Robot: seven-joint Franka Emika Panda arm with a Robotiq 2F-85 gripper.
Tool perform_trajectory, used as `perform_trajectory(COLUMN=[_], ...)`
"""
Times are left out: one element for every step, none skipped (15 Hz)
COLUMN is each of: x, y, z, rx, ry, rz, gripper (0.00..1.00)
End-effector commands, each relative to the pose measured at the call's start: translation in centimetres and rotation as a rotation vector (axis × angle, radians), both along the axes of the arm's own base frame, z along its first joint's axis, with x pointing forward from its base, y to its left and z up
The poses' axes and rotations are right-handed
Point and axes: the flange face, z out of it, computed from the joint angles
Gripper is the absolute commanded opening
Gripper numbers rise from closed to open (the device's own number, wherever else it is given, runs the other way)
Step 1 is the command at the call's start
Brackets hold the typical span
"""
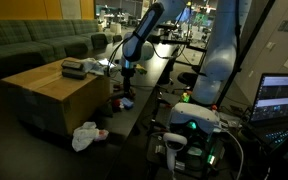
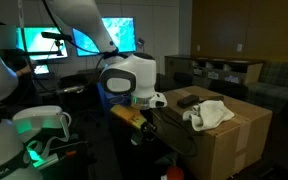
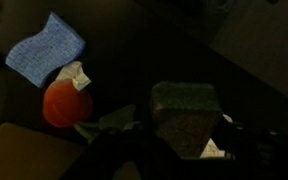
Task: Remove the brown toy from the box and replace it with the towel, remove the blue object from the box and replace it with the gray duster and remove the orange plush toy from the box and replace it with the duster, remove the duster and replace it with the plastic bag
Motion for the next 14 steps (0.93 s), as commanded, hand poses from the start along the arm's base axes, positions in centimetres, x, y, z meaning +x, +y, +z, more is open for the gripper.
perform_trajectory(x=[-1.1, -1.3, -1.4, -1.6, -1.8, -1.8, -2.1, -2.4, -2.5, -2.5, -2.5, -2.5, -2.3, -2.2], y=[-0.1, 0.1, 0.5, 1.0, 1.6, 2.2, 3.0, 3.7, 4.4, 5.0, 5.6, 6.1, 6.5, 6.7], z=[-3.8, -4.6, -5.6, -6.6, -7.6, -8.3, -8.9, -9.6, -10.1, -10.5, -10.9, -11.4, -12.0, -12.4], rx=[-0.048, -0.049, -0.055, -0.058, -0.06, -0.05, -0.04, -0.037, -0.035, -0.023, -0.019, -0.019, -0.017, -0.023], ry=[-0.073, -0.085, -0.1, -0.103, -0.112, -0.109, -0.104, -0.106, -0.108, -0.103, -0.106, -0.111, -0.112, -0.123], rz=[-0.069, -0.085, -0.096, -0.102, -0.114, -0.119, -0.122, -0.121, -0.121, -0.123, -0.129, -0.133, -0.14, -0.153], gripper=[0.32, 0.32, 0.32, 0.32, 0.32, 0.32, 0.32, 0.32, 0.32, 0.32, 0.32, 0.32, 0.32, 0.32])
